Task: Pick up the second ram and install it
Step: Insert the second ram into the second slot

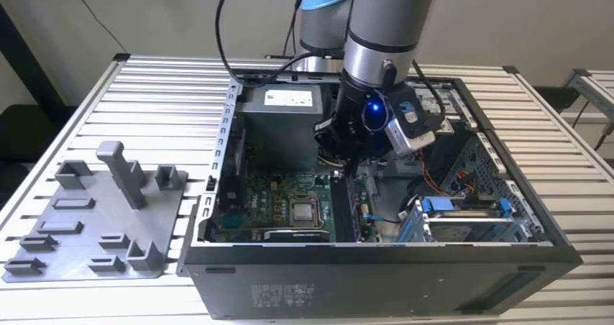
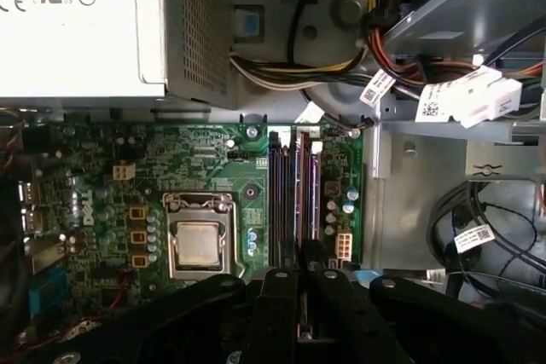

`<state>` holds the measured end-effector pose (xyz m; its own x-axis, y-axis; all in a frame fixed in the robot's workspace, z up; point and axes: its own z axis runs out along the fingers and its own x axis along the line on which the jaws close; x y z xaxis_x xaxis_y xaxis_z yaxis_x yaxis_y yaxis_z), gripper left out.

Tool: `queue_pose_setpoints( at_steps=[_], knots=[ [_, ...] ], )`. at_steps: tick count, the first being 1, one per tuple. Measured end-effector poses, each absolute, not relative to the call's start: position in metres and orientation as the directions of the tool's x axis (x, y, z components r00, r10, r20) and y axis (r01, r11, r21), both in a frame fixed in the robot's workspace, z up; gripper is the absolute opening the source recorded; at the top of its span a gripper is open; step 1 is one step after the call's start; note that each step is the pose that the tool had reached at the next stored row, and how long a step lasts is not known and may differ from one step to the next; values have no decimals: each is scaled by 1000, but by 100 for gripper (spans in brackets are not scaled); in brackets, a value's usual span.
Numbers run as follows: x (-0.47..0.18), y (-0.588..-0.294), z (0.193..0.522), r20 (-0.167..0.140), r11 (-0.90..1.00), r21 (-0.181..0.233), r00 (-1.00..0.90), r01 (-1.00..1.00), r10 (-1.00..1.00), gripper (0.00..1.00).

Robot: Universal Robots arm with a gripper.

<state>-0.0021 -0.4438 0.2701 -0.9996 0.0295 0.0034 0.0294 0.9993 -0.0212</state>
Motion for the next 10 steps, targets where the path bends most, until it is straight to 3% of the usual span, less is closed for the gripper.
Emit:
queue_pose_setpoints(
  at_steps=[10],
  knots=[
    [-7,-451,258,3,999,-20,-1000,29,29,14]
  ],
)
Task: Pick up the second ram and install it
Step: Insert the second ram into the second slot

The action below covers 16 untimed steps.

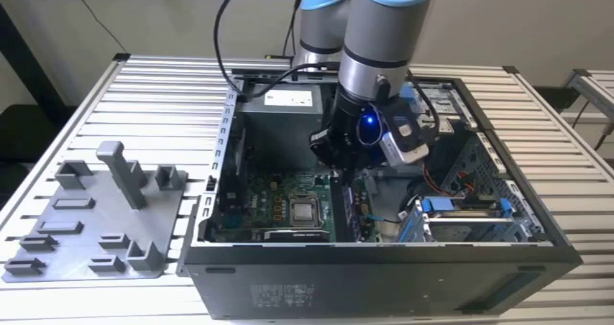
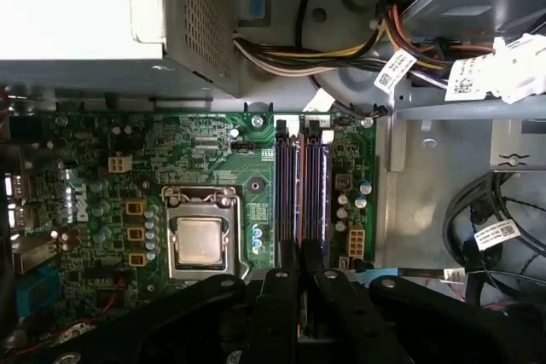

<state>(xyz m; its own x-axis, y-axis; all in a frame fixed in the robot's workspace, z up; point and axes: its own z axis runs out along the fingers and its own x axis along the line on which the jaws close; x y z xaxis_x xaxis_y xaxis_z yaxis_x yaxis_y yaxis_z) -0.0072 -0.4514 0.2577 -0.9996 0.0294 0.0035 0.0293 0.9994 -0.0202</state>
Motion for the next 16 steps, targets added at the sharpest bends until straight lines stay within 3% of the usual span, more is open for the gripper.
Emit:
queue_pose_setpoints(
  at_steps=[16],
  knots=[
    [-8,-456,242,5,999,-25,-1000,29,29,14]
  ],
)
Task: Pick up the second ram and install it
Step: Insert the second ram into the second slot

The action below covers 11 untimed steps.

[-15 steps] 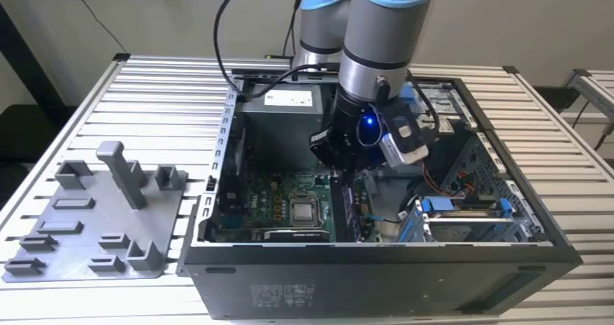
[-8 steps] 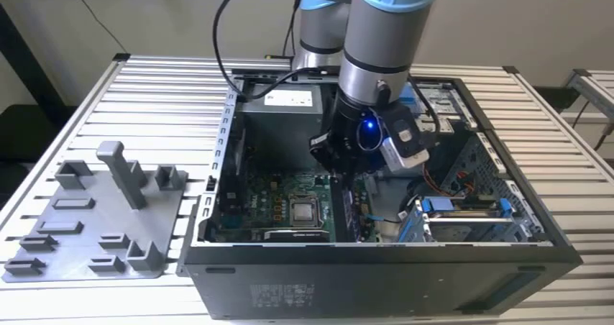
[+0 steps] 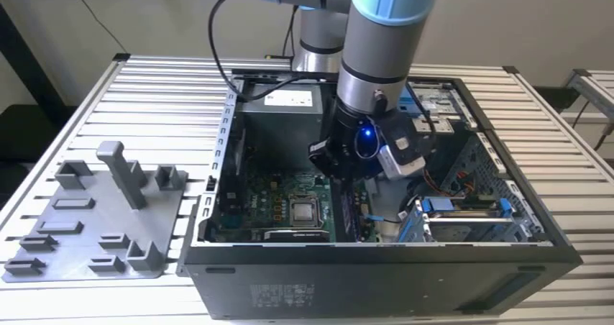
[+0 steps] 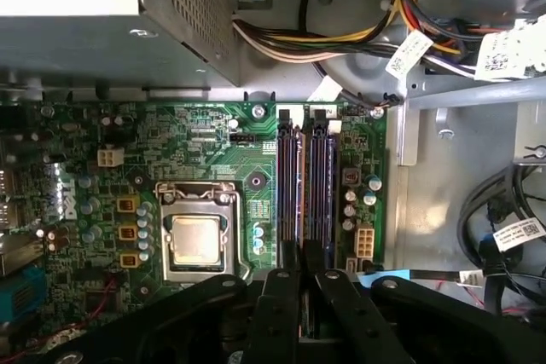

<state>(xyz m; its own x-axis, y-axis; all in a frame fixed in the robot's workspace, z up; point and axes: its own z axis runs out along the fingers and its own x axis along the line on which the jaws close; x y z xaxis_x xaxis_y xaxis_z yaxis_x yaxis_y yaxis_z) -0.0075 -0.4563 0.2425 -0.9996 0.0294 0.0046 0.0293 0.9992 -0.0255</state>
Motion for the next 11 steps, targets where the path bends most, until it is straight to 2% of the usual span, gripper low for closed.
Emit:
queue_pose_setpoints(
  at_steps=[11],
  knots=[
    [-7,-456,233,6,999,-29,-1000,29,29,14]
  ],
)
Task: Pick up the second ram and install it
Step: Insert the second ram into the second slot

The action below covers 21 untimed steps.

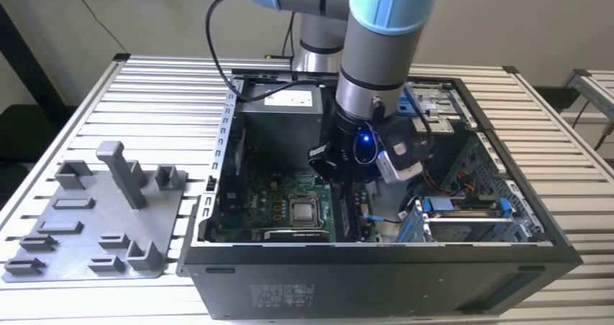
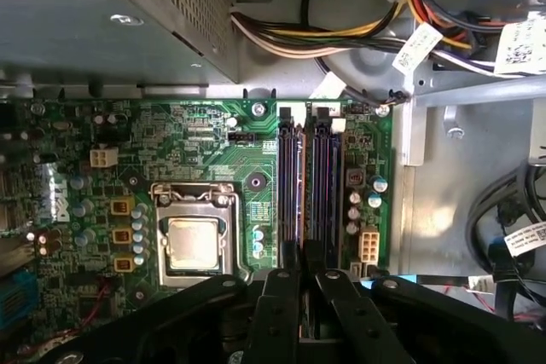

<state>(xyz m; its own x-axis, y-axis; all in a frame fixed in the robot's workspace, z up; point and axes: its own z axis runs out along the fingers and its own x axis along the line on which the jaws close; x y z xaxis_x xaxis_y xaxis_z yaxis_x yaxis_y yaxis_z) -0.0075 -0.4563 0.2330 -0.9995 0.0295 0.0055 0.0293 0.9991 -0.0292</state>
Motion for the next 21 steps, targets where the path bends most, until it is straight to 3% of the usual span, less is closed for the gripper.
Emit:
queue_pose_setpoints(
  at_steps=[21],
  knots=[
    [-8,-456,226,6,999,-29,-1000,26,26,14]
  ],
)
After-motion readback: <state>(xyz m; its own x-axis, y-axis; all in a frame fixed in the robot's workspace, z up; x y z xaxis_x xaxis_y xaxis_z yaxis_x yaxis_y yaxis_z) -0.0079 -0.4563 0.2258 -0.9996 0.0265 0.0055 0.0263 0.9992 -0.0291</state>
